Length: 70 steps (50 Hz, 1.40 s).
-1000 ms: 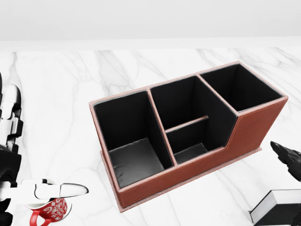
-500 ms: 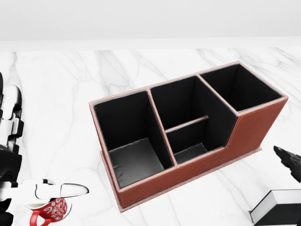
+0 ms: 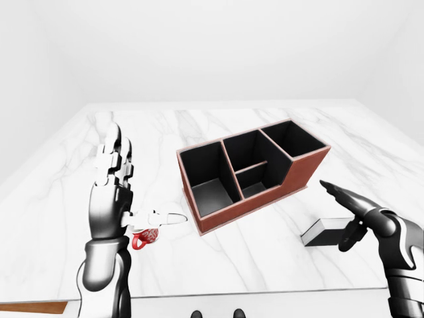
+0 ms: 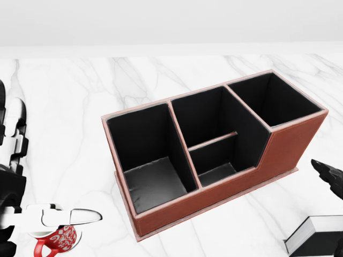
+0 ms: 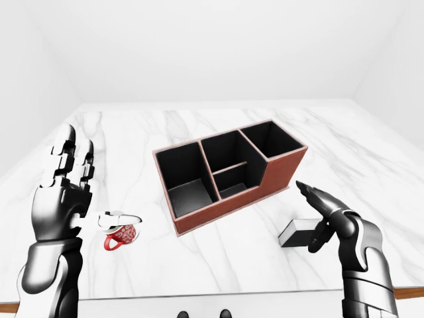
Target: Pick up the book and place it in the back compartment of the caddy.
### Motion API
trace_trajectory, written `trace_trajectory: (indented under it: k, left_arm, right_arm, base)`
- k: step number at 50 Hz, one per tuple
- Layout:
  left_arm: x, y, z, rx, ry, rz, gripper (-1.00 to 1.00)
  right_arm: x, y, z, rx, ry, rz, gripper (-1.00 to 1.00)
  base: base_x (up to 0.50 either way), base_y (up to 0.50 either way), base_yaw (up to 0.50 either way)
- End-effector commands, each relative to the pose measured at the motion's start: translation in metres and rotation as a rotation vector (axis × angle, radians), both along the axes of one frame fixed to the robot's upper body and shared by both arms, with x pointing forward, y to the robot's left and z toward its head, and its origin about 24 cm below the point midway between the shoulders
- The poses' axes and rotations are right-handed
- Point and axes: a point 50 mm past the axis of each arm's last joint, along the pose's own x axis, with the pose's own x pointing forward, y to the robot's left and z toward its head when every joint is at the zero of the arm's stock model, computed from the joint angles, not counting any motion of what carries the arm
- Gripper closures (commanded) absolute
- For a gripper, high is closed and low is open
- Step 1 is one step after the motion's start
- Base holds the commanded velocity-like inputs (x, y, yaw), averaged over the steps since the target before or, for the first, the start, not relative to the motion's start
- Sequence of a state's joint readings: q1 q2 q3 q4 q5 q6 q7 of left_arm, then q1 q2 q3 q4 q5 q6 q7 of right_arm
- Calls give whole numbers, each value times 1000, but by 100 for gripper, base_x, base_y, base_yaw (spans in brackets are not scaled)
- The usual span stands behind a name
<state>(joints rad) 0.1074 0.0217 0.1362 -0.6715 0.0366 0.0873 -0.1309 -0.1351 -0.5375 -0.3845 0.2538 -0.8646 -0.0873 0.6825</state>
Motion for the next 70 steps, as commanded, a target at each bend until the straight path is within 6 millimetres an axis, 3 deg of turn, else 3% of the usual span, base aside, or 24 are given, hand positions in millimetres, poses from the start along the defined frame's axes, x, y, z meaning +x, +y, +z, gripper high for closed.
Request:
trace_trajectory:
  k: [1, 28, 50, 51, 52, 53, 70]
  left_arm:
    - [0, 0, -1, 0, 4, 0, -100]
    - [1, 0, -3, -1, 14, 0, -100]
    - [1, 0, -1, 0, 5, 1, -100]
    - [1, 0, -1, 0, 6, 2, -100]
    - [1, 0, -2, 0, 8, 1, -100]
    - [1, 0, -2, 0, 8, 2, -100]
    - [2, 0, -4, -2, 17, 3, -100]
  right_arm:
    - [8, -3, 4, -7, -6, -1, -100]
    - [1, -10, -20, -30, 57, -43, -100]
    - [-2, -13, -25, -41, 82, -51, -100]
    - [-2, -13, -25, -40, 81, -50, -47]
    - [-2, -13, -25, -40, 78, -51, 36]
    - [-1, -13, -25, -41, 74, -52, 100]
    - [4, -10, -12, -42, 41, -33, 100]
  base:
    - [0, 0, 0]
    - [0, 0, 0]
    - [0, 0, 0]
    - [0, 0, 0]
    - [0, 0, 0]
    - [0, 0, 0]
    - [0, 0, 0]
